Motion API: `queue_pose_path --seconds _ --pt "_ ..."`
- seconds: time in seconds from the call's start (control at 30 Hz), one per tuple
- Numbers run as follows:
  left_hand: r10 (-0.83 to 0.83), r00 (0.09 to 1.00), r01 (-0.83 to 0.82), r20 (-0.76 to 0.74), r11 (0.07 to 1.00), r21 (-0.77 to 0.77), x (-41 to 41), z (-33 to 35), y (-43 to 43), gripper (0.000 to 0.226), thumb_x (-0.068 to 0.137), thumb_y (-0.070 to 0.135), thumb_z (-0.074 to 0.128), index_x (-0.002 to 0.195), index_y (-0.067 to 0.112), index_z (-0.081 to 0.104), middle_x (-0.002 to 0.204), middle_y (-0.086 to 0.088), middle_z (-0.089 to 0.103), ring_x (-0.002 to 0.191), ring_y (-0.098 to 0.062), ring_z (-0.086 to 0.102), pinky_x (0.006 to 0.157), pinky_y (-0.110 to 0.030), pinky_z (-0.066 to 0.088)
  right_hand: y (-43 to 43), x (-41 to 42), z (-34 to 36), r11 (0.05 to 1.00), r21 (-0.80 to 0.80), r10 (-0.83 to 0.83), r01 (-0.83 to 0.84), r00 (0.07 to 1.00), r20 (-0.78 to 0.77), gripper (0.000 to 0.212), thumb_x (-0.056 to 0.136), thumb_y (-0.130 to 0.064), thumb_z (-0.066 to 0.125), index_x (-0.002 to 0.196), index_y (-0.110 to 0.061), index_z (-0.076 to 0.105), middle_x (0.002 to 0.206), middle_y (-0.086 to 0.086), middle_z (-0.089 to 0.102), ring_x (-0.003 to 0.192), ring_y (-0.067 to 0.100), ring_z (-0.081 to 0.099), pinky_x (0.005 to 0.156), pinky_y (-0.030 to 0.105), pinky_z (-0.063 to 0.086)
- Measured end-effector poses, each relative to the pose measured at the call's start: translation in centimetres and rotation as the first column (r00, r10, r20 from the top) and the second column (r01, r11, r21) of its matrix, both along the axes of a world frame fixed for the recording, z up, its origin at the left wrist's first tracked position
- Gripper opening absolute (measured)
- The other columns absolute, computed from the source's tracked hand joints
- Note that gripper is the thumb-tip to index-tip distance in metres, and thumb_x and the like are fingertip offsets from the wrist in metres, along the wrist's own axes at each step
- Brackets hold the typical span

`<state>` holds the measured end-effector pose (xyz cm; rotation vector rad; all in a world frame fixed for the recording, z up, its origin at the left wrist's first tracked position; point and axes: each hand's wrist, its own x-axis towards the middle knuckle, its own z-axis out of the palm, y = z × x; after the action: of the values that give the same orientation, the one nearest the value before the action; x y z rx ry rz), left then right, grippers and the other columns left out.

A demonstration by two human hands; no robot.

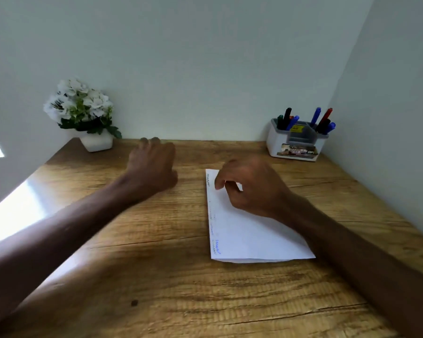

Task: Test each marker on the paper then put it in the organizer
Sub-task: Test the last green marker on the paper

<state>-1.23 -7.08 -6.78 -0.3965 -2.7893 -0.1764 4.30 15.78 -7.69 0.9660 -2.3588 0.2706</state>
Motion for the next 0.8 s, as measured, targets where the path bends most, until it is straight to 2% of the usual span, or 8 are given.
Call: queue_pose_path --seconds 0.13,0.27,0.37,0.47,0.57,0.63,0.7,0.8 --pt "0.018 0.99 -0.026 0.141 0.998 0.054 -0.7 -0.7 -2.9 0.025 0.092 0.037 0.07 0.094 0.013 0.063 0.094 -0.007 0.067 0.083 -0.023 0.064 0.074 -0.041 0.058 -0.7 0.2 -0.5 0.999 0.041 -0.01 0.008 0.999 0.045 0.023 0.071 -0.004 0.056 0.076 -0.017 0.074 0.076 -0.003 0.074 0.076 0.022 0.068 0.061 0.037 0.054" --pt "-0.05 0.978 0.014 0.204 0.985 0.173 -1.5 -0.5 -4.0 0.017 0.09 0.032 0.076 0.09 0.016 0.072 0.098 -0.004 0.072 0.089 -0.022 0.068 0.08 -0.039 0.058 -0.8 0.4 -0.4 1.0 0.01 -0.024 0.024 0.999 0.047 0.025 0.072 -0.002 0.057 0.077 -0.018 0.076 0.078 -0.005 0.075 0.079 0.02 0.069 0.063 0.038 0.056" --pt "-0.127 0.926 -0.004 0.355 0.938 0.345 -1.6 0.4 -4.1 0.021 0.093 0.033 0.073 0.087 0.013 0.076 0.089 -0.002 0.073 0.081 -0.015 0.067 0.072 -0.03 0.052 -0.5 0.4 -0.2 0.996 -0.089 0.006 -0.003 0.999 0.035 0.028 0.073 0.004 0.059 0.078 -0.015 0.078 0.082 -0.006 0.077 0.077 0.014 0.071 0.065 0.034 0.056" --pt "-0.344 0.796 -0.109 0.499 0.729 0.676 -0.7 1.8 -3.6 0.033 0.095 0.029 0.071 0.096 -0.003 0.074 0.084 -0.011 0.071 0.075 -0.018 0.062 0.075 -0.031 0.053 -0.7 0.7 0.1 0.946 -0.324 0.001 0.03 0.995 0.096 0.032 0.078 0.012 0.057 0.08 -0.012 0.079 0.083 -0.005 0.079 0.074 0.009 0.072 0.066 0.031 0.058" --pt "-0.565 0.688 -0.195 0.455 0.46 0.866 0.8 3.3 -2.6 0.02 0.093 0.017 0.07 0.098 -0.001 0.074 0.084 -0.008 0.075 0.07 -0.013 0.069 0.064 -0.021 0.058 -1.3 1.0 0.7 0.704 -0.694 0.164 0.151 0.916 0.366 0.032 0.088 0.019 0.051 0.094 -0.001 0.075 0.082 0.009 0.078 0.07 0.024 0.075 0.059 0.037 0.062" --pt "-0.636 0.672 -0.208 0.38 0.331 0.921 1.7 3.8 -1.8 0.022 0.09 0.013 0.07 0.106 -0.002 0.072 0.089 -0.009 0.077 0.072 -0.012 0.072 0.063 -0.02 0.059 -1.6 1.4 1.7 0.557 -0.791 0.315 0.253 0.817 0.483 0.021 0.098 0.011 0.051 0.107 0.007 0.07 0.089 0.021 0.076 0.073 0.039 0.075 0.059 0.039 0.061" --pt "-0.685 0.666 -0.192 0.294 0.223 0.956 2.2 3.6 -1.2 0.033 0.084 0.011 0.073 0.115 -0.002 0.071 0.097 -0.012 0.078 0.077 -0.013 0.075 0.065 -0.021 0.06 -1.7 1.8 2.3 0.55 -0.775 0.395 0.312 0.72 0.57 0.023 0.104 -0.007 0.052 0.113 0.008 0.068 0.096 0.025 0.076 0.079 0.042 0.075 0.065 0.04 0.062" --pt "-0.675 0.715 -0.098 0.184 0.164 0.982 3.1 2.5 -0.1 0.03 0.087 0.007 0.074 0.117 0.0 0.07 0.102 -0.014 0.078 0.086 -0.017 0.077 0.072 -0.023 0.061 -1.9 2.2 2.5 0.61 -0.718 0.482 0.334 0.563 0.671 0.042 0.106 -0.029 0.047 0.112 0.007 0.069 0.099 0.026 0.076 0.084 0.042 0.075 0.072 0.043 0.064"
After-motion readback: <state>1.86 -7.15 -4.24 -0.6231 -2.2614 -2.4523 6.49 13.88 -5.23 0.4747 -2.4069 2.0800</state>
